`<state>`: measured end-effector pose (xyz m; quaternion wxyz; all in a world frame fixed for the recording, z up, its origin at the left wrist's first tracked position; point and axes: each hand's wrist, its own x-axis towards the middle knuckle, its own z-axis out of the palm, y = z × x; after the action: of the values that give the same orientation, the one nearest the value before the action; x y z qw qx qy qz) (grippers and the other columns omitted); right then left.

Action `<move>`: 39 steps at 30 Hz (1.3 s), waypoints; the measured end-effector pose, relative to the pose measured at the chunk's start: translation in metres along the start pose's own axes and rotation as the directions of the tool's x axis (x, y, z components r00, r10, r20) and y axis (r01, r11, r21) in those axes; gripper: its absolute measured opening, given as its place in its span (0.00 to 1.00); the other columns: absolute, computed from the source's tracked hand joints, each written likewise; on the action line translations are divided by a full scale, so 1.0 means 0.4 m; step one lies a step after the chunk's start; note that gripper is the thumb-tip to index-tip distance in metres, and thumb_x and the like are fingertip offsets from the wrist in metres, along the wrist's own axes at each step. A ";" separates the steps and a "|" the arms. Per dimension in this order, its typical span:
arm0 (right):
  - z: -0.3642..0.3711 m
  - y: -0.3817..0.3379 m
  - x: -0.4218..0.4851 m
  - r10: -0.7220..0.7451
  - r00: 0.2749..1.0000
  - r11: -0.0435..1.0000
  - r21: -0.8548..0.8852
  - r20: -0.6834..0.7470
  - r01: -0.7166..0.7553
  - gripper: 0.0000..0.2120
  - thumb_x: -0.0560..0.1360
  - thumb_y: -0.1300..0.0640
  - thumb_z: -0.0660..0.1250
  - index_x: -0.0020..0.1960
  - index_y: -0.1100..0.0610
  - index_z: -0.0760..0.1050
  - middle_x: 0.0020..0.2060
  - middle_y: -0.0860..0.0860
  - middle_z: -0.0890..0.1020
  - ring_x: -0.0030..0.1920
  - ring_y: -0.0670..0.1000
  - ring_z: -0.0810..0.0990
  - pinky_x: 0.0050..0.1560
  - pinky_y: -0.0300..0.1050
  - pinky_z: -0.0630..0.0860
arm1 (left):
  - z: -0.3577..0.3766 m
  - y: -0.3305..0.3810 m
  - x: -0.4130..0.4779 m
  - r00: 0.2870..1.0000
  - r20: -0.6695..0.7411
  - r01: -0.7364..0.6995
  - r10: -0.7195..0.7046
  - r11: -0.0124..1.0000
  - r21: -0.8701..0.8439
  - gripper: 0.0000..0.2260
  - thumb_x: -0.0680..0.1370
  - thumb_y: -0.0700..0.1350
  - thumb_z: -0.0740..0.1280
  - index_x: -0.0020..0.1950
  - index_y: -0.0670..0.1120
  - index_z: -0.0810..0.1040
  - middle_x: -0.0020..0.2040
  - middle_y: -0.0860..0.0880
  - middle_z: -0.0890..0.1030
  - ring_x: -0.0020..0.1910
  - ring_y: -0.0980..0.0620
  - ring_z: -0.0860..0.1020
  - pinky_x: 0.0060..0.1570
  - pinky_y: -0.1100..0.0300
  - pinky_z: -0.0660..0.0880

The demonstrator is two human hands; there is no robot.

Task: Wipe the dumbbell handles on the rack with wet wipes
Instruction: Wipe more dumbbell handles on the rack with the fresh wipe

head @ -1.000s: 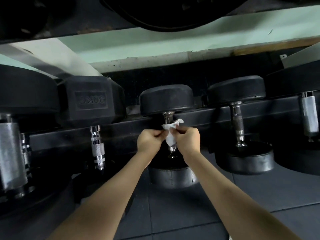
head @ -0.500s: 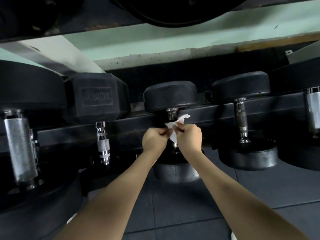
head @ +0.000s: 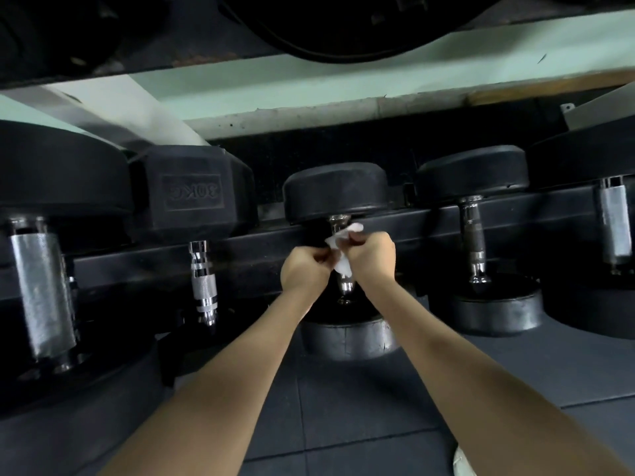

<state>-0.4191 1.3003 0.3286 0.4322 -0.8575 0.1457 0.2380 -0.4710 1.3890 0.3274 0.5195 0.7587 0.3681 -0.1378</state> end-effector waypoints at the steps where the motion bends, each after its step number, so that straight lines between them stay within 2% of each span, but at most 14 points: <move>1: -0.002 -0.006 0.009 -0.025 0.999 1.000 -0.018 0.028 0.026 0.07 0.73 0.58 0.70 0.48 0.60 0.83 0.42 0.57 0.84 0.46 0.54 0.82 0.46 0.44 0.76 | 0.000 0.001 0.008 1.000 0.010 0.007 -0.007 1.000 -0.013 0.09 0.74 0.52 0.69 0.44 0.48 0.83 0.41 0.48 0.84 0.45 0.49 0.82 0.48 0.54 0.78; 4: -0.027 0.007 0.010 -0.088 0.987 0.996 0.008 0.135 0.087 0.07 0.71 0.56 0.72 0.47 0.58 0.83 0.38 0.53 0.83 0.41 0.49 0.80 0.44 0.43 0.76 | -0.006 -0.006 0.011 0.995 0.101 0.005 -0.001 0.999 -0.040 0.09 0.74 0.51 0.70 0.52 0.51 0.82 0.46 0.52 0.84 0.49 0.52 0.81 0.57 0.51 0.76; 6: -0.046 0.024 0.001 -0.093 0.978 0.995 -0.029 0.185 0.100 0.08 0.70 0.56 0.73 0.45 0.60 0.83 0.32 0.52 0.80 0.34 0.46 0.77 0.36 0.39 0.73 | -0.012 -0.016 0.004 0.989 0.149 -0.015 0.012 1.000 0.022 0.12 0.73 0.52 0.71 0.55 0.53 0.81 0.48 0.53 0.84 0.50 0.53 0.81 0.57 0.52 0.76; 8: -0.058 0.043 -0.003 -0.076 0.971 0.991 -0.092 0.224 0.099 0.09 0.69 0.56 0.74 0.42 0.63 0.83 0.31 0.53 0.81 0.33 0.47 0.77 0.35 0.40 0.72 | -0.020 -0.019 -0.007 0.986 0.167 -0.023 0.003 0.992 0.120 0.13 0.72 0.54 0.71 0.54 0.53 0.81 0.47 0.53 0.84 0.49 0.53 0.80 0.55 0.54 0.77; 12: -0.064 0.099 -0.021 -0.044 0.937 0.961 -0.241 0.347 0.134 0.11 0.68 0.54 0.75 0.41 0.63 0.83 0.37 0.55 0.84 0.39 0.52 0.82 0.43 0.46 0.77 | -0.019 -0.028 -0.023 0.959 0.268 -0.037 -0.095 0.893 0.448 0.12 0.70 0.58 0.71 0.48 0.52 0.83 0.43 0.50 0.83 0.45 0.51 0.80 0.41 0.57 0.76; 13: -0.063 0.108 -0.023 -0.044 0.932 0.954 -0.262 0.360 0.146 0.11 0.68 0.54 0.75 0.42 0.62 0.83 0.37 0.55 0.85 0.41 0.52 0.82 0.45 0.47 0.77 | -0.018 -0.032 -0.024 0.955 0.272 -0.027 -0.115 0.884 0.467 0.13 0.70 0.57 0.72 0.49 0.52 0.82 0.43 0.51 0.83 0.45 0.51 0.80 0.41 0.58 0.76; 17: -0.075 0.086 -0.002 0.029 0.879 0.988 -0.147 0.476 0.047 0.12 0.67 0.60 0.76 0.46 0.66 0.81 0.36 0.56 0.83 0.37 0.51 0.80 0.44 0.42 0.75 | -0.019 -0.040 -0.020 0.934 0.316 0.131 -0.167 0.983 0.132 0.15 0.71 0.42 0.74 0.56 0.45 0.79 0.46 0.53 0.81 0.50 0.54 0.78 0.49 0.63 0.71; 19: -0.085 0.076 0.003 0.059 0.837 0.993 -0.121 0.544 0.009 0.12 0.67 0.61 0.76 0.48 0.65 0.81 0.36 0.55 0.83 0.38 0.48 0.80 0.45 0.37 0.74 | -0.018 -0.038 -0.017 0.922 0.347 0.130 -0.171 0.982 0.138 0.14 0.71 0.41 0.74 0.56 0.44 0.80 0.44 0.53 0.80 0.48 0.55 0.77 0.48 0.64 0.70; 22: -0.085 0.076 -0.010 0.065 0.860 0.983 -0.179 0.505 0.031 0.13 0.67 0.60 0.76 0.50 0.64 0.81 0.42 0.55 0.84 0.41 0.48 0.80 0.42 0.35 0.74 | -0.016 -0.038 -0.008 0.936 0.311 0.081 -0.162 0.963 0.257 0.13 0.68 0.48 0.76 0.51 0.46 0.82 0.42 0.51 0.82 0.45 0.53 0.79 0.49 0.58 0.76; 26: -0.066 0.075 -0.022 0.007 0.932 0.914 -0.380 0.361 0.140 0.14 0.65 0.54 0.78 0.44 0.62 0.83 0.40 0.56 0.84 0.42 0.51 0.81 0.44 0.44 0.76 | -0.013 -0.035 -0.008 0.967 0.219 0.038 -0.130 0.924 0.380 0.12 0.67 0.51 0.76 0.46 0.47 0.82 0.43 0.48 0.83 0.44 0.49 0.80 0.44 0.58 0.76; 29: -0.074 0.070 -0.013 0.020 0.924 0.907 -0.395 0.382 0.144 0.16 0.64 0.53 0.78 0.42 0.65 0.82 0.36 0.57 0.83 0.36 0.50 0.79 0.38 0.42 0.74 | -0.011 -0.032 -0.008 0.948 0.289 0.037 -0.133 0.948 0.316 0.09 0.70 0.45 0.75 0.48 0.44 0.82 0.44 0.47 0.82 0.46 0.49 0.80 0.45 0.60 0.74; 32: -0.087 0.055 -0.011 0.108 0.872 0.942 -0.328 0.477 0.062 0.13 0.66 0.56 0.78 0.45 0.62 0.82 0.32 0.49 0.80 0.33 0.44 0.76 0.32 0.29 0.70 | -0.013 -0.025 -0.003 0.923 0.352 0.044 -0.156 0.950 0.308 0.13 0.70 0.43 0.74 0.53 0.41 0.81 0.45 0.48 0.81 0.47 0.51 0.78 0.46 0.62 0.73; 36: -0.073 0.068 -0.022 0.084 0.917 0.943 -0.329 0.391 0.054 0.13 0.65 0.55 0.78 0.45 0.61 0.82 0.36 0.51 0.82 0.40 0.48 0.79 0.38 0.36 0.72 | -0.011 -0.028 -0.011 0.960 0.248 0.045 -0.129 0.946 0.320 0.14 0.67 0.47 0.77 0.48 0.42 0.82 0.45 0.45 0.84 0.46 0.49 0.81 0.49 0.58 0.77; 39: -0.063 0.087 -0.043 -0.048 0.960 0.905 -0.395 0.275 0.158 0.11 0.67 0.53 0.76 0.40 0.62 0.83 0.35 0.53 0.83 0.37 0.50 0.80 0.36 0.40 0.73 | -0.006 -0.043 -0.032 0.979 0.187 0.053 -0.085 0.984 0.168 0.12 0.66 0.43 0.78 0.47 0.42 0.82 0.44 0.46 0.84 0.47 0.49 0.81 0.52 0.55 0.78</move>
<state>-0.4424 1.2604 0.3276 0.2682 -0.8975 -0.0117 0.3499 -0.4923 1.3891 0.3243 0.4843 0.7681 0.3296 -0.2586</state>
